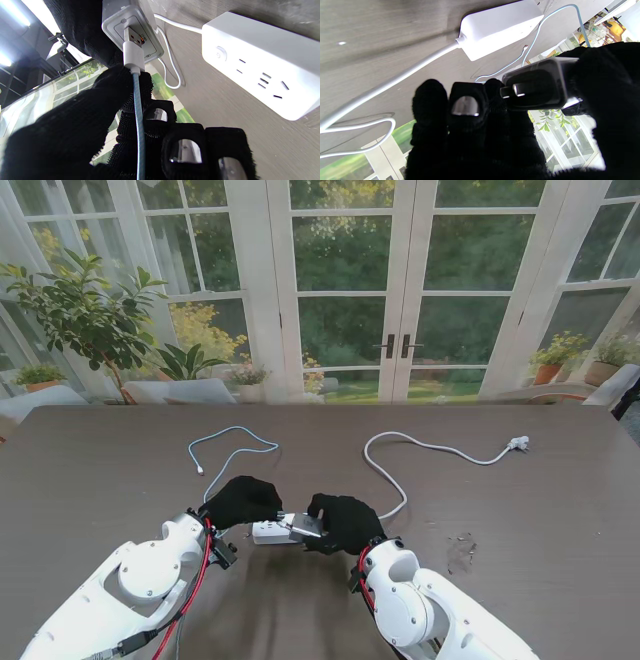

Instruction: Set up the charging station

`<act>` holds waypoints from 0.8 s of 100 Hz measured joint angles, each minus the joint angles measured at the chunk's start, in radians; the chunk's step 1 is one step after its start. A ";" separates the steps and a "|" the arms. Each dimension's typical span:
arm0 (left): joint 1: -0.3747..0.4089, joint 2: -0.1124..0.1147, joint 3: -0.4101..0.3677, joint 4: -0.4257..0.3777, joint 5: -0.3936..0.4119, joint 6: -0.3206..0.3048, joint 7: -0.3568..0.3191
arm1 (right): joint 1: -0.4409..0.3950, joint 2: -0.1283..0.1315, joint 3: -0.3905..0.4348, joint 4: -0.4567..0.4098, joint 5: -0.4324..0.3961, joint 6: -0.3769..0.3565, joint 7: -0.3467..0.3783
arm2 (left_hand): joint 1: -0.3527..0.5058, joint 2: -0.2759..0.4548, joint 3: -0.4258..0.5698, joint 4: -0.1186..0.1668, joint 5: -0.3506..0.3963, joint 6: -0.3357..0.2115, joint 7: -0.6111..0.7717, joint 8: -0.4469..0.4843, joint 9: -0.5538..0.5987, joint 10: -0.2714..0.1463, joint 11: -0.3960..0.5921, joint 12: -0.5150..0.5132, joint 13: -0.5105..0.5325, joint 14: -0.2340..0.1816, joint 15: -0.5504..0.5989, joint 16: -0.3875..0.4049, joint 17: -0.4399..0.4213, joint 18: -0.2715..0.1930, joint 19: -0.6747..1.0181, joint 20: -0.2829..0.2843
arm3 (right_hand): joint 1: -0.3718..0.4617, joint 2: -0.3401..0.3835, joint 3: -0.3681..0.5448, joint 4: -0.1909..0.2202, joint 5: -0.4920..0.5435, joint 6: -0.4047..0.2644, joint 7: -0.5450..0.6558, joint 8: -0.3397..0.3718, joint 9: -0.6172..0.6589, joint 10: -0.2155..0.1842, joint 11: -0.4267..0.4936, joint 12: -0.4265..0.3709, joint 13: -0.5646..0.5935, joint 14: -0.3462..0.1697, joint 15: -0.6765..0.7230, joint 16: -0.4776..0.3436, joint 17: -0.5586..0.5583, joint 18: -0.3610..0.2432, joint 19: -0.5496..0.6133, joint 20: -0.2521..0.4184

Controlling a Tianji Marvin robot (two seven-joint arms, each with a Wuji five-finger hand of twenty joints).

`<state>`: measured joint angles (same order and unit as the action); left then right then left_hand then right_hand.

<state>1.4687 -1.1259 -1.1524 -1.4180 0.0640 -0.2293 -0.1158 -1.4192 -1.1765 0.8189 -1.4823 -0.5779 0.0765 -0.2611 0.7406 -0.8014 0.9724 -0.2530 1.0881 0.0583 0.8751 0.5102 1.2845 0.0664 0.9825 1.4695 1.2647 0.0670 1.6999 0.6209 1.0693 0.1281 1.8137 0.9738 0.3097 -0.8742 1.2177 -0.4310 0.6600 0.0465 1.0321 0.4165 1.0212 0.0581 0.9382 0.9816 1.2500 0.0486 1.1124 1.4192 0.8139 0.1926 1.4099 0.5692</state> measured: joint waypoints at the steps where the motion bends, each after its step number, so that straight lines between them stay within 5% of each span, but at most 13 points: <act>1: 0.000 0.000 0.001 0.001 -0.001 0.000 0.001 | 0.000 0.000 0.000 0.000 0.000 0.002 0.000 | 0.000 0.000 0.000 0.000 0.000 0.000 0.000 0.000 0.000 0.000 0.000 0.000 0.000 0.000 0.000 0.000 0.000 0.000 0.000 0.000 | 0.000 0.000 0.000 0.000 0.000 0.000 0.000 0.000 0.000 0.000 0.000 0.000 0.000 0.000 0.000 0.000 0.000 0.000 0.000 0.000; 38: -0.005 -0.005 0.011 0.007 -0.009 0.001 0.009 | -0.007 -0.006 0.005 -0.011 0.018 0.044 -0.001 | 0.000 0.001 -0.001 0.000 0.000 0.000 0.000 0.000 0.000 0.000 0.000 0.000 0.000 0.000 0.000 0.000 0.000 0.000 0.000 0.000 | 0.009 0.000 0.000 0.000 0.000 0.015 0.000 0.000 0.000 0.016 0.000 0.000 0.001 0.009 0.000 0.000 0.001 0.005 0.000 0.000; 60: -0.004 -0.005 0.009 0.001 -0.011 0.036 -0.002 | -0.011 -0.006 0.008 -0.013 0.025 0.042 0.003 | 0.018 0.082 -0.099 0.002 -0.034 0.006 -0.030 -0.021 0.000 -0.008 0.001 0.000 0.000 -0.008 0.000 0.000 0.000 -0.008 0.001 -0.001 | 0.010 0.000 0.000 0.000 0.000 0.015 0.000 0.000 0.000 0.017 0.001 0.000 0.001 0.010 0.000 0.000 0.001 0.005 0.000 0.000; 75: -0.003 -0.005 0.004 -0.008 -0.015 0.081 -0.028 | -0.012 -0.007 0.010 -0.014 0.027 0.040 0.006 | -0.182 0.101 -0.050 0.015 -0.051 0.028 -0.127 0.092 -0.002 -0.009 0.001 -0.002 0.000 -0.011 0.000 0.000 0.000 -0.011 0.001 -0.023 | 0.010 0.000 0.000 0.000 0.000 0.015 0.000 0.000 0.000 0.017 0.001 0.000 0.001 0.010 0.000 0.000 0.001 0.005 0.000 0.000; 80: -0.003 -0.004 0.002 -0.008 -0.019 0.081 -0.037 | -0.012 -0.007 0.011 -0.014 0.027 0.040 0.007 | -0.257 0.099 0.002 0.043 -0.063 0.036 -0.145 0.123 -0.008 -0.009 0.000 -0.003 0.000 -0.012 0.000 0.000 0.000 -0.014 0.002 -0.035 | 0.010 0.000 0.000 0.000 0.000 0.015 0.000 0.000 0.000 0.017 0.001 0.000 0.001 0.010 0.000 0.000 0.001 0.005 0.000 0.000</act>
<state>1.4653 -1.1303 -1.1500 -1.4259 0.0445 -0.1485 -0.1533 -1.4311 -1.1832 0.8295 -1.4966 -0.5505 0.1163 -0.2545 0.4837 -0.7028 0.9746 -0.2097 1.0252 0.0946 0.7301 0.6331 1.2768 0.0571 0.9827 1.4665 1.2647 0.0546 1.7001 0.6209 1.0693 0.1145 1.8153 0.9384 0.3193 -0.8742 1.2177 -0.4310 0.6599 0.0617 1.0321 0.4168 1.0213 0.0752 0.9393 0.9816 1.2508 0.0585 1.1127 1.4192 0.8147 0.1977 1.4099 0.5693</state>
